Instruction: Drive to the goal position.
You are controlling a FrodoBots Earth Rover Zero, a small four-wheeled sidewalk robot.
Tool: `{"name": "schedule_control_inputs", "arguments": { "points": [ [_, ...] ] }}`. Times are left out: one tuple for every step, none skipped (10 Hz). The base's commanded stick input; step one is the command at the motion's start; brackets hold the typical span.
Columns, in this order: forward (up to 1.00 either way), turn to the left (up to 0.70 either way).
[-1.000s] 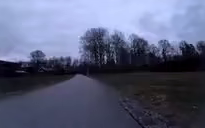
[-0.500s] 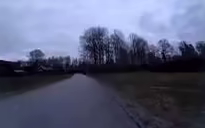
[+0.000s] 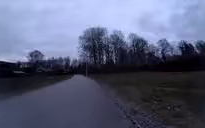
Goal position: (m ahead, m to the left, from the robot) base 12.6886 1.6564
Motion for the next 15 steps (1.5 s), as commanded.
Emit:
{"name": "schedule_control_inputs", "arguments": {
  "points": [
    [0.70, 0.00],
    [0.70, 0.00],
    [0.70, 0.00],
    [0.70, 0.00],
    [0.70, 0.00],
    [0.70, 0.00],
    [0.70, 0.00],
    [0.70, 0.00],
    [0.70, 0.00],
    [0.70, 0.31],
    [0.70, 0.35],
    [0.70, 0.35],
    [0.70, 0.35],
    [0.70, 0.35],
    [0.70, 0.16]
  ]
}}
